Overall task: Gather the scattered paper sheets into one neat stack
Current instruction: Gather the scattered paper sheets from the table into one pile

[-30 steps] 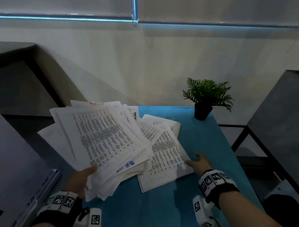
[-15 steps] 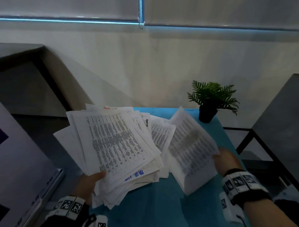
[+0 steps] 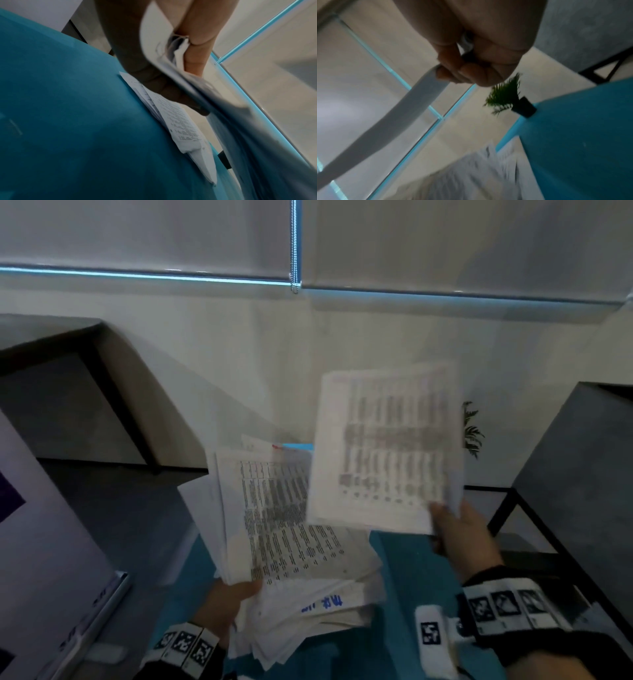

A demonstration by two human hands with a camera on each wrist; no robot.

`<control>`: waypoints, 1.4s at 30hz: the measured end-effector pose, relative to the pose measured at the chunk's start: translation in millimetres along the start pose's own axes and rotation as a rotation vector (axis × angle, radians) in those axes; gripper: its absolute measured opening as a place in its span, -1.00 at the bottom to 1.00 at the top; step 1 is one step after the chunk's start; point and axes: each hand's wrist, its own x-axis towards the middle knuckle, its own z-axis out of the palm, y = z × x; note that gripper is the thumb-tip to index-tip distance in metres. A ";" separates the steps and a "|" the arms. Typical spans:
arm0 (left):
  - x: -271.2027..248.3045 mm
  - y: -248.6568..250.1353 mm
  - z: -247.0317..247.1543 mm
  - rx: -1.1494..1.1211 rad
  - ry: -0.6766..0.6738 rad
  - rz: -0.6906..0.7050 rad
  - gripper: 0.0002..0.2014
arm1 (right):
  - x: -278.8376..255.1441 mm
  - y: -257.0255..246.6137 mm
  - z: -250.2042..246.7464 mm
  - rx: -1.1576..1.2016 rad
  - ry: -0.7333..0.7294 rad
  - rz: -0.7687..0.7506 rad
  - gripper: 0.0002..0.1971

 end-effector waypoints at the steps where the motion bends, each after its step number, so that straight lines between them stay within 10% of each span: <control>1: 1.0 -1.1 0.6 0.046 -0.016 -0.004 -0.85 | -0.5 4.5 14.0 -0.017 -0.083 0.062 -0.87; 6: -7.1 5.3 -0.2 0.137 -0.068 0.049 -0.88 | 1.1 40.3 63.4 -0.439 -0.309 0.128 -0.77; 10: -11.0 4.9 -10.7 -0.013 -0.187 0.068 -0.41 | 1.1 54.2 72.0 -0.805 -0.246 0.015 -0.61; 13: -8.9 0.5 -17.1 -0.061 -0.176 0.075 -0.14 | 6.8 61.2 68.0 -0.603 -0.163 0.049 -0.27; 16: -18.9 6.1 -15.7 -0.139 -0.239 0.070 -0.30 | 7.2 65.8 66.8 -0.139 -0.374 0.319 -0.18; 19: -25.1 10.0 -11.0 -0.154 -0.272 0.070 -0.21 | -4.4 61.0 68.0 -0.058 -0.584 0.409 -0.65; 21: -29.5 17.4 -7.6 -0.115 -0.188 0.103 -0.14 | -7.0 60.2 70.6 0.032 -0.574 0.375 -0.91; 25: -31.7 30.7 -10.2 -0.217 -0.117 0.080 -0.54 | -1.0 64.2 85.3 -0.022 -0.459 0.209 -0.76; 29: -19.4 22.0 -18.9 -0.097 -0.186 0.123 -0.04 | 4.7 61.7 101.3 -0.116 -0.454 0.104 -0.76; 31: -16.0 23.6 -23.1 -0.093 -0.092 0.153 -0.35 | 12.3 60.2 106.5 -0.164 -0.509 0.079 -0.89; 38: 12.9 16.7 -51.4 -0.105 0.075 0.089 -0.63 | 97.0 110.6 82.8 -0.407 -0.100 0.290 -0.78; 42: 20.1 5.3 -55.4 -0.120 0.095 0.051 -0.55 | 109.2 131.9 92.1 -0.224 -0.031 0.468 -0.36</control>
